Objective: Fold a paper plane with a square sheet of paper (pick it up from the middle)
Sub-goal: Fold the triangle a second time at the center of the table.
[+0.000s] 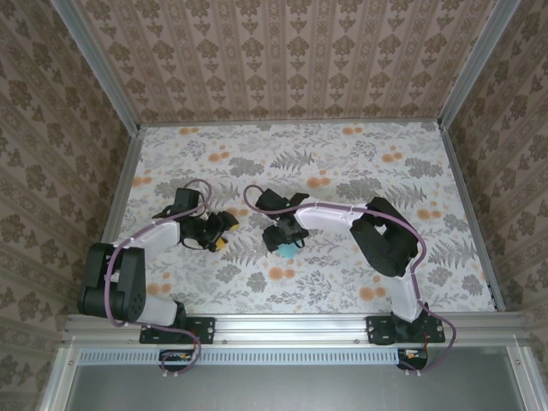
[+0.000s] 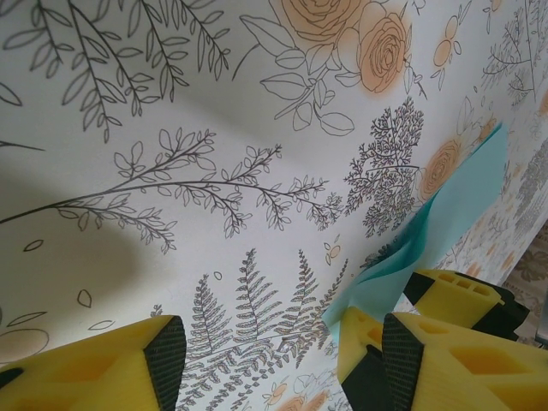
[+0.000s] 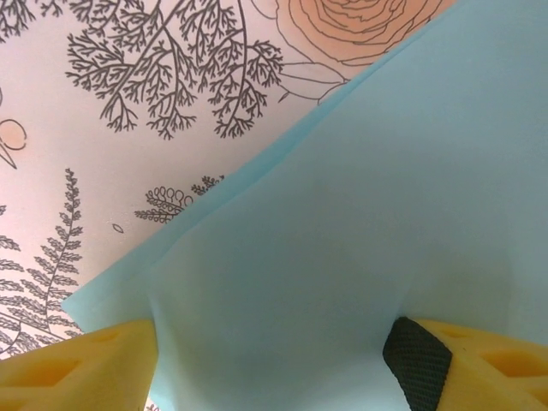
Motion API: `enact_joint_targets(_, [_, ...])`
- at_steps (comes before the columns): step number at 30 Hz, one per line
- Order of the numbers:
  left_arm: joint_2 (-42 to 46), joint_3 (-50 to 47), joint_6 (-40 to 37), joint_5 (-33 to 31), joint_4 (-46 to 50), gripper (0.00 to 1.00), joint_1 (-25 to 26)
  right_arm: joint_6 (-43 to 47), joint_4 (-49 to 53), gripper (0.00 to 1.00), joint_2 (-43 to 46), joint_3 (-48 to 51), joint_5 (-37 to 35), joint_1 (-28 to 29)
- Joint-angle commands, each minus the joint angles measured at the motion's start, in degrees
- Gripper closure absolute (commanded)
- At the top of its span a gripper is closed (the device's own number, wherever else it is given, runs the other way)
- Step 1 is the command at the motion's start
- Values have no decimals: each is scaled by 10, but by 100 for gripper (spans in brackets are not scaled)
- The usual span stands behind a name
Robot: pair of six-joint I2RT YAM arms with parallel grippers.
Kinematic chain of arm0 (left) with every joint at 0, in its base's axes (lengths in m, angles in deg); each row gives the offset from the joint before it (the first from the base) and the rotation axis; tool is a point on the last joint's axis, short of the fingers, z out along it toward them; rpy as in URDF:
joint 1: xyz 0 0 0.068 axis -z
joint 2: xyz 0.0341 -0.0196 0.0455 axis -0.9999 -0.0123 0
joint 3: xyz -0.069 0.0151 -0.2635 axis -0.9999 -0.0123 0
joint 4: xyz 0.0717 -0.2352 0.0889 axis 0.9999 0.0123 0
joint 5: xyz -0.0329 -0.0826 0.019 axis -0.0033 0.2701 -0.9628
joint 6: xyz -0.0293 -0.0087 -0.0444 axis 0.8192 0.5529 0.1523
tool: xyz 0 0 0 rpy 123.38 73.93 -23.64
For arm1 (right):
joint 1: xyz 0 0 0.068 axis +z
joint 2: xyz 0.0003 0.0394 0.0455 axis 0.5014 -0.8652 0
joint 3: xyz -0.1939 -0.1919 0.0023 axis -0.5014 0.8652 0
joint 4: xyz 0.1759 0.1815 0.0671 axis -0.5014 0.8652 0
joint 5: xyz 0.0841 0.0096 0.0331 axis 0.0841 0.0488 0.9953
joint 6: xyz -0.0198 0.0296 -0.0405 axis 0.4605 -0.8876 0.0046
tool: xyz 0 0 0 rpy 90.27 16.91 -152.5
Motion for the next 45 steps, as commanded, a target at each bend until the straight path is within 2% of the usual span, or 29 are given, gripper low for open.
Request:
enact_joint_targets(1, [1,1,-12,11,14,34,-4,6,40,26,-58,55,28,-22])
enact_joint_targets(7, [-2,-8,-1,70,-53,32,9,32,-39,28,-22,107,151,-59])
enact_joint_targets(12, [-27,5,21,122,-135,33,48,54,-98,34,-3,146,242,-96])
enact_joint_targets(15, [-48,21,23,122,-145,37,72,60,-99,40,-10,149,246,-110])
enact_joint_targets(22, [-104,38,64,141,-221,48,112,63,-136,41,-1,170,292,-121])
enact_joint_targets(26, [-121,45,82,147,-249,56,121,65,-140,40,1,175,294,-122])
enact_joint_targets(34, [-141,60,79,143,-223,62,148,64,-136,39,-3,170,286,-122])
enact_joint_targets(45, [-172,61,63,100,-161,80,166,58,-147,39,-3,175,313,-129])
